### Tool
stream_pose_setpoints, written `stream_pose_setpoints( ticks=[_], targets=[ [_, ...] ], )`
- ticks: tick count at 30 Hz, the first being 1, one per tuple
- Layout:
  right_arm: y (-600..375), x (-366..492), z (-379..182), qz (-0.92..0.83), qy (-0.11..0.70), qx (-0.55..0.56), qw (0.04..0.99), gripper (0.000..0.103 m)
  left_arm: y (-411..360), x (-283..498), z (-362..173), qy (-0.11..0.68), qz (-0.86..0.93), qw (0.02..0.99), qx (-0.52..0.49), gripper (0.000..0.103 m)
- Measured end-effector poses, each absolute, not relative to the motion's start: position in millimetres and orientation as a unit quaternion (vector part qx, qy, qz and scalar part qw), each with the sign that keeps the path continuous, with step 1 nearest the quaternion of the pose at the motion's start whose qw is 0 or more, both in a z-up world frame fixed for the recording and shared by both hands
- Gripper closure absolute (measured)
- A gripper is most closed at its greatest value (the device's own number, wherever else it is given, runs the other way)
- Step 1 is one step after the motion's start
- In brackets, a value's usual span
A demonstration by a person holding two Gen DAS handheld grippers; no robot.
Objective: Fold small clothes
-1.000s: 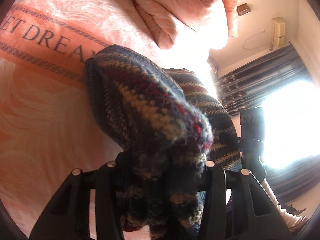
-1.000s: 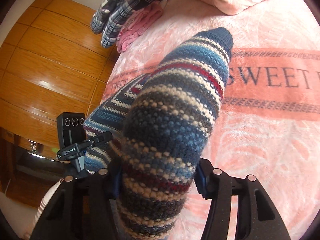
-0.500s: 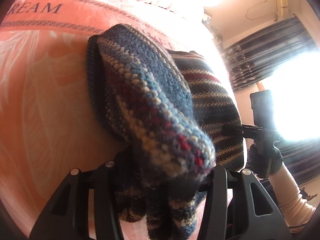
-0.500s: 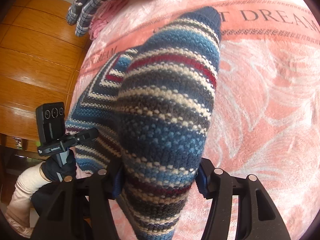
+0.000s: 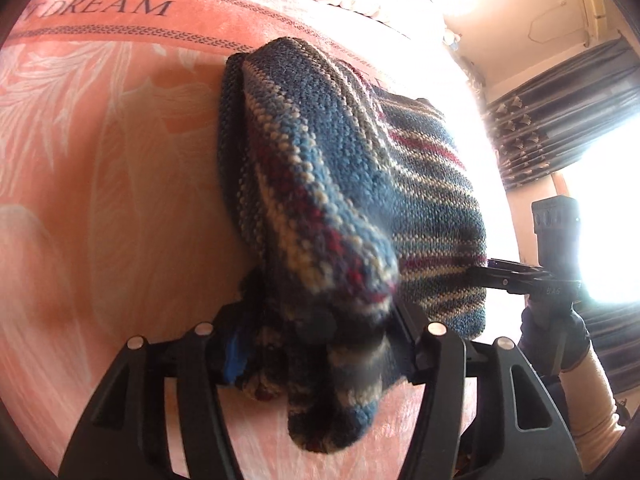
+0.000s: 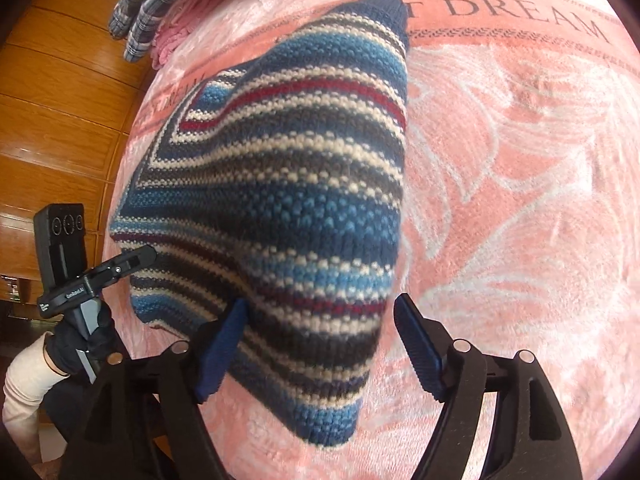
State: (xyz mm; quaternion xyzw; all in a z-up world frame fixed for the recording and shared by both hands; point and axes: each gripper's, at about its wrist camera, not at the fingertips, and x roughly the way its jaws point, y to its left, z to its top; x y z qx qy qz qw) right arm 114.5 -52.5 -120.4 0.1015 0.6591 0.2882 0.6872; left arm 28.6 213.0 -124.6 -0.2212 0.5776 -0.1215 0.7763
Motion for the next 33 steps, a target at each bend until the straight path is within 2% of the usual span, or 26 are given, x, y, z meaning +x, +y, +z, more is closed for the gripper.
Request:
stream_pose_setpoints(
  ticks=[8, 10, 15, 22, 27, 29, 32, 33],
  targets=[
    [-85, 75, -120, 0.284, 0.668, 0.134, 0.674, 0.029, 187, -9, -100, 0.568, -0.095, 0.794, -0.194, 0.045],
    [-88, 70, -119, 0.289, 0.666, 0.14, 0.674, 0.039, 188, -15, -101, 0.571, -0.083, 0.793, -0.198, 0.045],
    [-79, 69, -116, 0.288, 0.663, 0.123, 0.68, 0.053, 211, -44, -108, 0.575, -0.052, 0.795, -0.185, 0.045],
    [-71, 55, -127, 0.271, 0.672, 0.084, 0.685, 0.063, 219, -47, -128, 0.587, -0.031, 0.793, -0.161, 0.041],
    [-69, 50, -135, 0.255, 0.677, 0.075, 0.686, 0.061, 232, -55, -145, 0.59, -0.019, 0.787, -0.182, 0.033],
    [-70, 46, -133, 0.252, 0.673, 0.082, 0.691, 0.061, 232, -59, -142, 0.585, -0.016, 0.792, -0.172, 0.032],
    [-67, 34, -115, 0.235, 0.653, 0.066, 0.717, 0.052, 228, -67, -126, 0.576, -0.001, 0.8, -0.168, 0.034],
    [-64, 28, -107, 0.224, 0.645, 0.052, 0.729, 0.043, 227, -72, -120, 0.575, 0.006, 0.8, -0.172, 0.034]
  ],
)
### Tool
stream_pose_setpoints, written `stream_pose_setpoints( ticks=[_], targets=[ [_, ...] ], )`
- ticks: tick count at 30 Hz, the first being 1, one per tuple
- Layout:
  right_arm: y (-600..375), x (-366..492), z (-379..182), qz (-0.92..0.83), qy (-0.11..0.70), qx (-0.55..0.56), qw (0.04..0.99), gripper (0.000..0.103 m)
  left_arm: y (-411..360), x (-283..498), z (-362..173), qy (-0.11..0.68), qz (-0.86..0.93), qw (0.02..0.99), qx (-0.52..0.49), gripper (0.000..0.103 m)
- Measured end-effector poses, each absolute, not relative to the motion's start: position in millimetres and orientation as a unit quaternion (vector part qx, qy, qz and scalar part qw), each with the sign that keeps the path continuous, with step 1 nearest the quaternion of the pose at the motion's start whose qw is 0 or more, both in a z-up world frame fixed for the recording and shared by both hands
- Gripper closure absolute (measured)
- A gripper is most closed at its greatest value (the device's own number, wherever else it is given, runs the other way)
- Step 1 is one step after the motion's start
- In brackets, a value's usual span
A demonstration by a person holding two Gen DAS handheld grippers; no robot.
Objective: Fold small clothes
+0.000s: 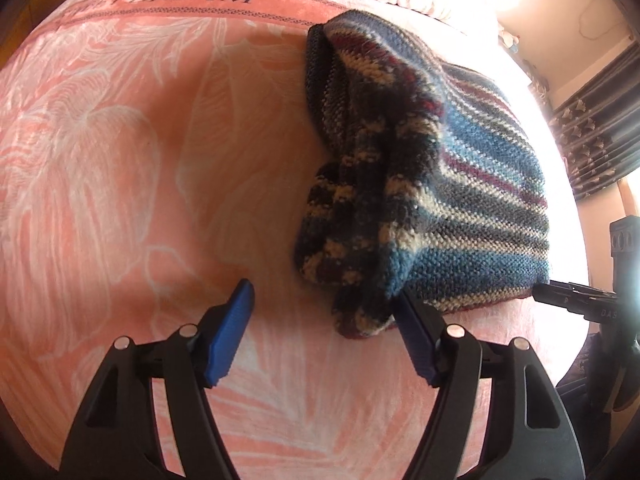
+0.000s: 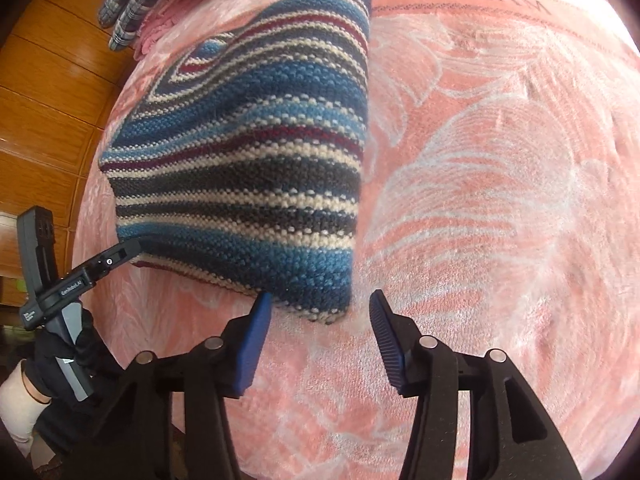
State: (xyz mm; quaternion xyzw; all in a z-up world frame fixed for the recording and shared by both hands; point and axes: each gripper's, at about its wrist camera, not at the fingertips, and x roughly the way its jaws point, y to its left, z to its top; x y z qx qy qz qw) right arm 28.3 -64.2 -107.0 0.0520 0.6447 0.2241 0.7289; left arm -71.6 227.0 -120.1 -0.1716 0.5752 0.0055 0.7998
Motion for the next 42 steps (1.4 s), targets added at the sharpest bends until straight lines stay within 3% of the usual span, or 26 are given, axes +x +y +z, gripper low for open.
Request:
stream_pose_setpoints(
  ticks=[1, 2, 6, 14, 15, 19, 22, 27, 42],
  targets=[
    [-64, 24, -99, 0.21, 0.638, 0.036, 0.74, 0.029, 225, -76, -114, 0.573, 0.01, 0.801, -0.176, 0.034],
    [-63, 18, -90, 0.202, 0.627, 0.025, 0.752, 0.023, 224, -82, -108, 0.571, 0.017, 0.802, -0.177, 0.034],
    [-63, -5, -58, 0.19, 0.589, 0.018, 0.786, 0.013, 211, -106, -87, 0.563, 0.031, 0.809, -0.166, 0.032],
    [-71, -34, -23, 0.177, 0.548, 0.024, 0.817, 0.012, 195, -147, -38, 0.516, 0.084, 0.845, -0.114, 0.019],
    [-68, -38, -19, 0.174, 0.543, 0.017, 0.821, 0.01, 195, -148, -32, 0.51, 0.089, 0.848, -0.112, 0.014],
    [-60, -54, -8, 0.154, 0.522, -0.016, 0.839, 0.004, 189, -157, -11, 0.491, 0.099, 0.86, -0.092, 0.012],
    [-56, -65, -8, 0.112, 0.521, -0.054, 0.844, 0.004, 180, -164, -9, 0.493, 0.099, 0.861, -0.072, 0.011],
    [-63, -78, -5, 0.151, 0.521, -0.001, 0.84, 0.004, 173, -184, -15, 0.505, 0.094, 0.854, -0.081, 0.011],
    [-47, -86, 8, 0.13, 0.489, -0.035, 0.862, 0.004, 166, -190, -11, 0.492, 0.1, 0.863, -0.06, 0.011]
  ],
)
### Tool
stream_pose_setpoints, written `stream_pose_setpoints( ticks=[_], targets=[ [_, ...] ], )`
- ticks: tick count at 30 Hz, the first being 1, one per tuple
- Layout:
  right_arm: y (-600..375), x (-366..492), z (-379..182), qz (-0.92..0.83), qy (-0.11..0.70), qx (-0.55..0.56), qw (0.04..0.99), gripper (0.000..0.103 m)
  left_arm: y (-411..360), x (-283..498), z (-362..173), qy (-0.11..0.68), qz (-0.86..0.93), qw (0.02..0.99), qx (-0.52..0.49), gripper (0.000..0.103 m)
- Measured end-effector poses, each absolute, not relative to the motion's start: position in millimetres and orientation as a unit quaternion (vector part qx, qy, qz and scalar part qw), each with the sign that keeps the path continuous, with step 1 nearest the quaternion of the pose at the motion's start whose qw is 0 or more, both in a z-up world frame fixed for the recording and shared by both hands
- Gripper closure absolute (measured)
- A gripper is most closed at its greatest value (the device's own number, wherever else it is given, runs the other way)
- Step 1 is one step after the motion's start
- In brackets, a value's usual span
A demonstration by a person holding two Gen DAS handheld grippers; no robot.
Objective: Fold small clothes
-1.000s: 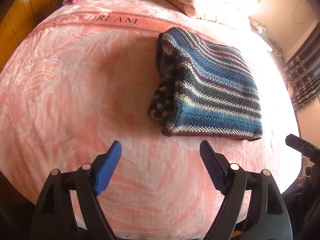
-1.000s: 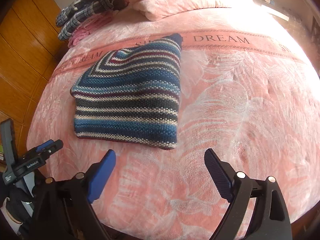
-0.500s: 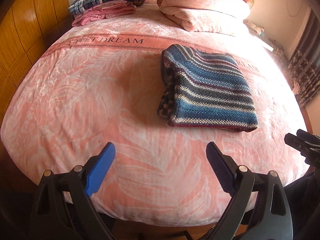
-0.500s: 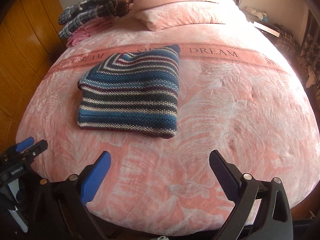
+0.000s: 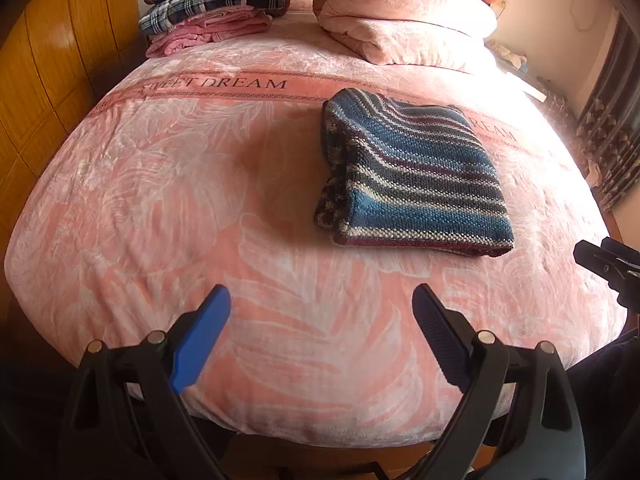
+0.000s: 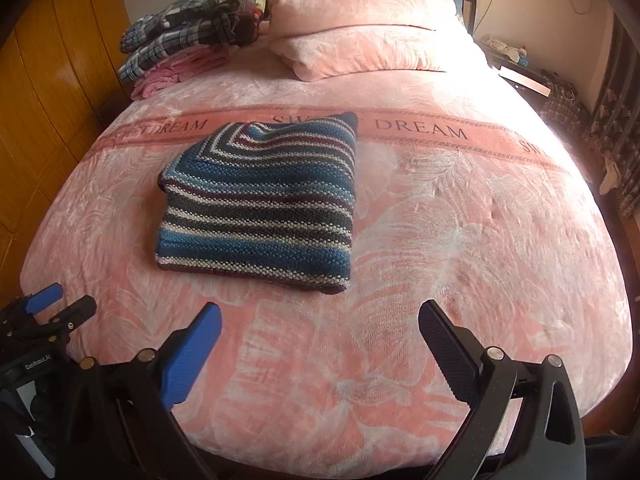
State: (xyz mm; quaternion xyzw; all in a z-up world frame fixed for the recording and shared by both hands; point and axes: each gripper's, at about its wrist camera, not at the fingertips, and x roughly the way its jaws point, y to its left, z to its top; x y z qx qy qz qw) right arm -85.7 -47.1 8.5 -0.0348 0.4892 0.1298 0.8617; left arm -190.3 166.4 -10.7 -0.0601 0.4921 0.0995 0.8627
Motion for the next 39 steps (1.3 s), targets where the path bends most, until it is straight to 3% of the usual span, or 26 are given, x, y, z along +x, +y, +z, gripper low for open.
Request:
stream_pose_setpoints(
  ticks=[39],
  targets=[
    [-56, -76, -11, 0.097, 0.534, -0.028, 0.84, 0.004, 138, -170, -26, 0.515, 0.072, 0.854, -0.031, 0.011]
  ],
)
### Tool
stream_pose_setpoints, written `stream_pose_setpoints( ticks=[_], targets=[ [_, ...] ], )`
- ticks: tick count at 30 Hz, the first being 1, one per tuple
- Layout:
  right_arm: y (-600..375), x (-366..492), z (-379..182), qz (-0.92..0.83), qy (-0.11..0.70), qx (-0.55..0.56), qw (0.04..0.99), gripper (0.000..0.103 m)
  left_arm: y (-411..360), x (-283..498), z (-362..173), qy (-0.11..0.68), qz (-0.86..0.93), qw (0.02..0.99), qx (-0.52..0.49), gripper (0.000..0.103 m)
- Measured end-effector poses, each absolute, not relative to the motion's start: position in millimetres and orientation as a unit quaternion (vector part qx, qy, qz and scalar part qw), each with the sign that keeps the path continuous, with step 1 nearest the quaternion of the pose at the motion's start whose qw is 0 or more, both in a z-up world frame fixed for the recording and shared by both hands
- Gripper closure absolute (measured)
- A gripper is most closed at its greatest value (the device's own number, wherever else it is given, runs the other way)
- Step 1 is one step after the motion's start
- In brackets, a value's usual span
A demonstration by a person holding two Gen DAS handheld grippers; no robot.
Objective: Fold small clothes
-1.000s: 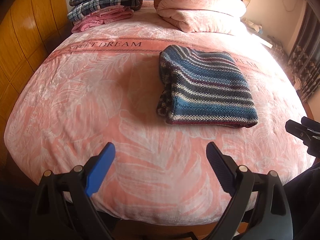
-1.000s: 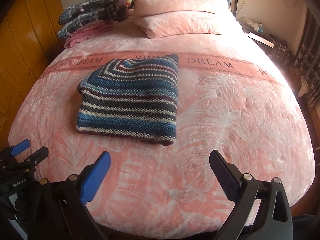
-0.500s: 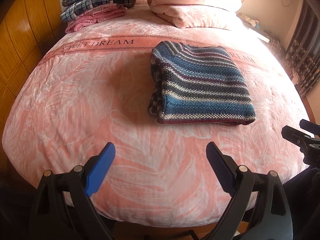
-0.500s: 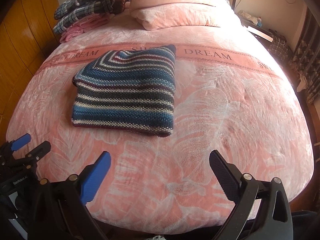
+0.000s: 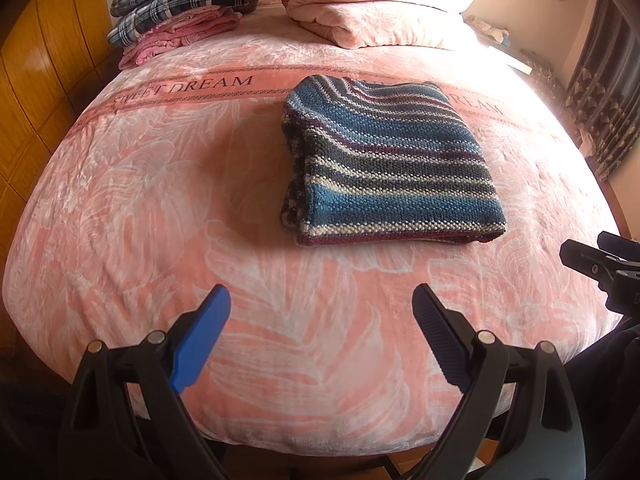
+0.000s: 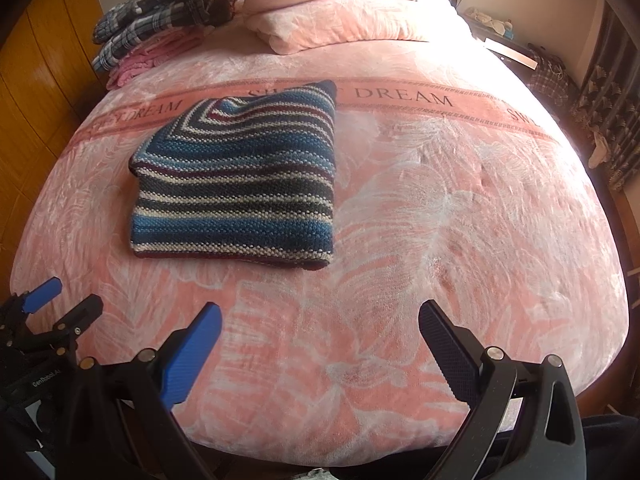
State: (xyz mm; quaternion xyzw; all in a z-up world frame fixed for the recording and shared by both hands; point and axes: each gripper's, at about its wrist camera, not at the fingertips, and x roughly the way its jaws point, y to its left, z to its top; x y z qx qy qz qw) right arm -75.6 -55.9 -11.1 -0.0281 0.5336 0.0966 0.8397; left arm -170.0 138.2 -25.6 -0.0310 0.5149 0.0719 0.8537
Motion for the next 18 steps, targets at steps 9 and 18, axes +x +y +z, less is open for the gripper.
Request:
stream_pose_setpoints(
  ticks=[9, 18],
  targets=[
    [-56.8, -75.5, -7.4, 0.091, 0.524, -0.028, 0.846, 0.004, 138.7, -169.6, -25.4, 0.514, 0.075, 0.854, -0.029, 0.011],
    [-59.0, -73.3, -9.3, 0.087, 0.532, -0.021, 0.842, 0.004, 138.2, -169.2, -25.0, 0.512, 0.074, 0.855, -0.03, 0.011]
  ],
)
